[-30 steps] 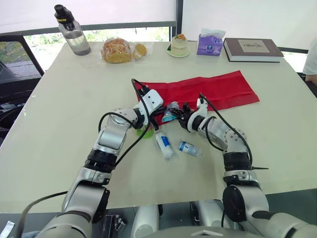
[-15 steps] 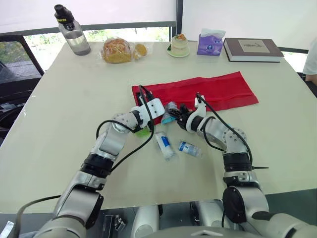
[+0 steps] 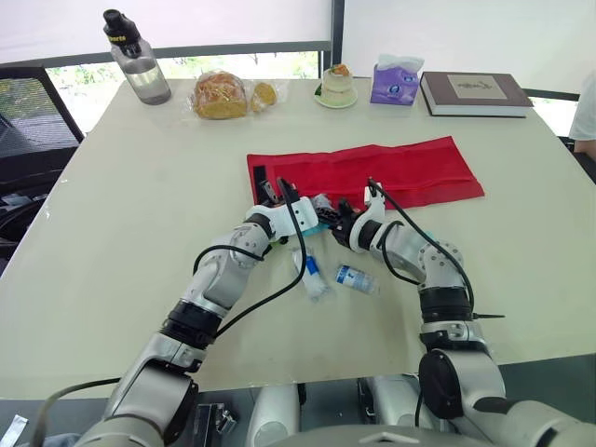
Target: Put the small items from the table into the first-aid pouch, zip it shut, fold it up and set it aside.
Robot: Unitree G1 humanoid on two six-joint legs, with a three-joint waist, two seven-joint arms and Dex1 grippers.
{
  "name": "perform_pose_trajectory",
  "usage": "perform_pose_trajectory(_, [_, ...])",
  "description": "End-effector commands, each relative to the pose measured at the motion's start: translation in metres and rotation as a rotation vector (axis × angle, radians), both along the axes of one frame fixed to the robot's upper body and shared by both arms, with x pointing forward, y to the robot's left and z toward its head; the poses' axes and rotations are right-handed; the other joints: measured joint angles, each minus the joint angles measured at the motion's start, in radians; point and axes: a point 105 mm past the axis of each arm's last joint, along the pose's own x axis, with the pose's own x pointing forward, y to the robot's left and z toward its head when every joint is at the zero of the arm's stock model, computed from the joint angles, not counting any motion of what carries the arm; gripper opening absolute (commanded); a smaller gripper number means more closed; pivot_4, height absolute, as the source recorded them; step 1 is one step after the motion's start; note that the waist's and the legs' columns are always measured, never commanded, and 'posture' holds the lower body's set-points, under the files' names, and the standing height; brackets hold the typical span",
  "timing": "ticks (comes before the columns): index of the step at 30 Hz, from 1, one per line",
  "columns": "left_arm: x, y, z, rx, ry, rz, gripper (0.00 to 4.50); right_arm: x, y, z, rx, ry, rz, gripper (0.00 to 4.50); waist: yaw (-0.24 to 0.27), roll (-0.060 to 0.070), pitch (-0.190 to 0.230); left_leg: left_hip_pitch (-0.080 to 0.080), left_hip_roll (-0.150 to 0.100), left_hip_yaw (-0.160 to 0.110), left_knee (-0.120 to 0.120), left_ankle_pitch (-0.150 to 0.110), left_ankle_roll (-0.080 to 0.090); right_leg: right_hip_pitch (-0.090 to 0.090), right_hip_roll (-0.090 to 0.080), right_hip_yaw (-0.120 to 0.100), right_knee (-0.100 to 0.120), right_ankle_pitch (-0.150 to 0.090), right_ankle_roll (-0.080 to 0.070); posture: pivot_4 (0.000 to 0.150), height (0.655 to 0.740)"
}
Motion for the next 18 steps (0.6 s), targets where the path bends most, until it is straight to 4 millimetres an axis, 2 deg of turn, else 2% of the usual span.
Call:
perform_pose_trajectory(1, [-0.002, -0.01, 0.022, -0.061, -0.066, -0.028, 0.02, -0.003, 0.028, 0.024, 0.087, -0.041, 0.062, 0.06, -0.001, 0.0, 0.0, 0.0, 0.0, 0.0, 0.0, 0.0, 0.0, 0.0, 0.0, 0.0, 0.0, 0.0, 0.0, 0.15, 0.74])
perform_pose_trajectory(8, [-0.005, -0.014, 0.017, -0.101, -0.031, -0.037, 0.02, 0.007, 0.031, 0.035, 0.126, -0.061, 0.052, 0.06, -0.001, 0.0, 0.0, 0.001, 0.0, 0.0, 0.0, 0.0, 0.0, 0.0, 0.0, 0.0, 0.001, 0.0, 0.0, 0.15, 0.74])
perform_pose_trajectory(13, [-0.006, -0.016, 0.015, -0.114, -0.02, -0.049, 0.02, 0.002, 0.035, 0.037, 0.133, -0.072, 0.1, 0.06, 0.0, 0.0, 0.0, 0.001, 0.0, 0.0, 0.0, 0.0, 0.0, 0.0, 0.0, 0.0, 0.001, 0.0, 0.0, 0.15, 0.74])
perform_pose_trajectory(15, [-0.008, -0.021, 0.015, -0.125, -0.012, -0.074, 0.02, 0.007, 0.032, 0.034, 0.132, -0.061, 0.063, 0.06, 0.0, 0.0, 0.0, 0.0, 0.0, 0.0, 0.0, 0.0, 0.0, 0.0, 0.0, 0.0, 0.001, 0.0, 0.0, 0.15, 0.74])
perform_pose_trajectory(18, [-0.012, -0.031, 0.011, -0.133, 0.012, -0.116, 0.02, 0.022, 0.023, 0.042, 0.191, -0.057, -0.032, 0.06, 0.002, 0.0, 0.0, 0.0, -0.001, 0.0, 0.0, 0.0, 0.0, 0.0, 0.0, 0.0, 0.001, 0.0, 0.0, 0.15, 0.74])
